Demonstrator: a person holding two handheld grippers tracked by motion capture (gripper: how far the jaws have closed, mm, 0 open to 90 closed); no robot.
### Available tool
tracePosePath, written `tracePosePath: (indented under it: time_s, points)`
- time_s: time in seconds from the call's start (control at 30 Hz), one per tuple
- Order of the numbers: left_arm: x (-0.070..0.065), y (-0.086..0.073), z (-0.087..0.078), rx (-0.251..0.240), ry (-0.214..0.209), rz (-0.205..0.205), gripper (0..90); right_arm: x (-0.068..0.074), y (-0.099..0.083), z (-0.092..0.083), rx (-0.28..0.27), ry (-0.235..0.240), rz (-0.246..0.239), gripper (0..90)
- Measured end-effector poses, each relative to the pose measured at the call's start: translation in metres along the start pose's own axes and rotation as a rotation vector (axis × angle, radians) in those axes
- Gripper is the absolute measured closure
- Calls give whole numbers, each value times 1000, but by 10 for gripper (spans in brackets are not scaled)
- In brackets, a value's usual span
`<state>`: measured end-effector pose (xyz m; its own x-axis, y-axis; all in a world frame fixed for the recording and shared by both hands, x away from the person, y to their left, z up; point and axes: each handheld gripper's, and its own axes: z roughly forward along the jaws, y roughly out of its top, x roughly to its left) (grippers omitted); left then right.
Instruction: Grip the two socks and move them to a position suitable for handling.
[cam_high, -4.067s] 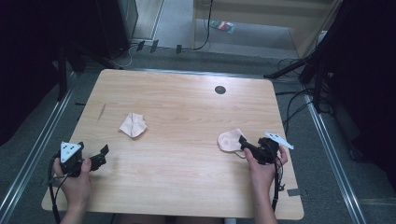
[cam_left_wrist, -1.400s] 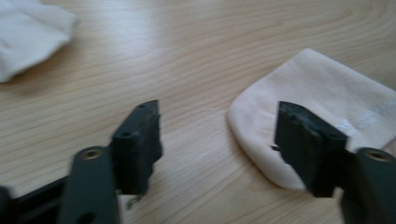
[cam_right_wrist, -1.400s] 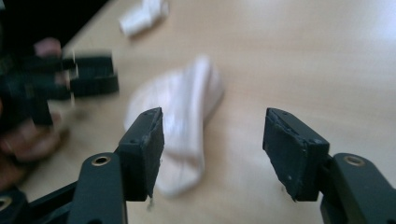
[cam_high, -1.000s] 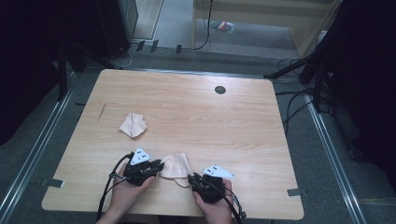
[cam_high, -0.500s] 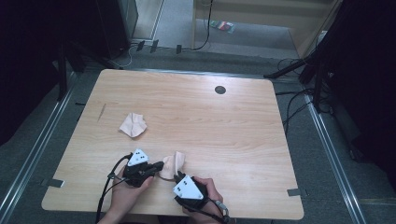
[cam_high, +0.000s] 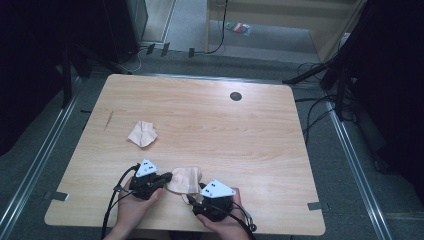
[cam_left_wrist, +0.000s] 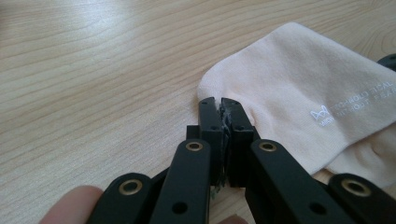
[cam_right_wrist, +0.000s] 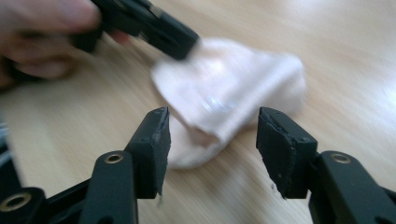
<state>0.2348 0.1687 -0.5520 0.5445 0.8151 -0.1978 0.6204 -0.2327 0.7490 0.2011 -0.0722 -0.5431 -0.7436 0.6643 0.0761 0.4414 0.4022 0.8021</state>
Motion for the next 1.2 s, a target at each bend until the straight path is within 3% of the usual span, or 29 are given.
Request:
tracePosePath:
  time_s: [0.03,0.1,0.13,0.2,0.23,0.27,0.3,0.33,0.37,0.43,0.47,0.53,0.57,0.63,0.67,0.7,0.77,0.8,0.83,0.87,0.9,0.93,0.97,1.03,1.07,1.1,1.13,1.17,1.2]
  points:
    - [0,0,0,-1,0,0,893,2,0,2,2,23,23,456]
    - [1,0,-2,-13,-15,-17,894,7,0,5,23,-29,6,542]
    - [1,0,-2,-13,-15,-17,894,7,0,5,23,-29,6,542]
    - [4,1,-6,-37,-31,-45,895,7,-2,8,41,-95,15,737]
    - [6,3,-9,-52,-44,-61,896,-1,-2,5,29,-135,35,867]
    - [6,3,-9,-52,-44,-61,896,-1,-2,5,29,-135,35,867]
    - [7,4,-12,-59,-91,-69,895,-9,0,-2,-6,-176,52,880]
    - [7,4,-12,-59,-91,-69,893,-9,0,-2,-6,-176,52,880]
    - [5,5,-12,-66,-119,-52,893,-11,1,-5,-19,-198,44,883]
    - [-1,5,-10,-71,-122,-21,797,-13,5,-12,-52,-266,-32,885]
    - [-2,6,-10,-77,-107,-13,610,-9,7,-18,-68,-370,-162,884]
    - [3,7,-14,-101,-91,-35,523,-8,11,-24,-86,-454,-261,883]
    - [5,7,-16,-111,-84,-46,500,-7,14,-29,-102,-505,-310,883]
    - [10,8,-19,-121,-80,-60,498,-7,15,-32,-114,-530,-333,882]
    - [17,8,-22,-130,-63,-71,499,-3,21,-39,-160,-578,-387,881]
    - [21,8,-24,-133,-51,-75,499,-1,22,-40,-173,-576,-404,880]
    - [24,8,-26,-136,-37,-80,500,4,24,-38,-188,-560,-419,877]
    - [28,8,-28,-142,-22,-96,500,9,24,-35,-195,-526,-433,867]
    - [34,8,-31,-150,-4,-113,502,26,22,-20,-174,-390,-460,800]
    - [38,8,-33,-153,6,-119,503,32,20,-15,-164,-334,-466,751]
    - [38,8,-33,-153,6,-119,503,32,20,-15,-164,-334,-466,751]
    - [42,7,-35,-158,16,-134,503,38,18,-7,-140,-249,-465,633]
    - [47,6,-38,-159,26,-140,504,47,12,9,-20,-84,-423,452]
    - [56,4,-43,-165,46,-158,504,46,11,11,7,-24,-389,382]
    - [56,4,-43,-165,46,-158,504,46,11,11,7,-24,-389,382]
    - [61,3,-46,-174,55,-170,506,35,14,2,0,78,-287,348]
    - [61,3,-46,-174,55,-170,507,35,14,2,0,78,-287,348]
    - [63,2,-48,-176,61,-171,508,20,18,-8,-43,134,-190,371]
    - [64,2,-48,-178,63,-171,508,14,20,-12,-64,147,-157,387]
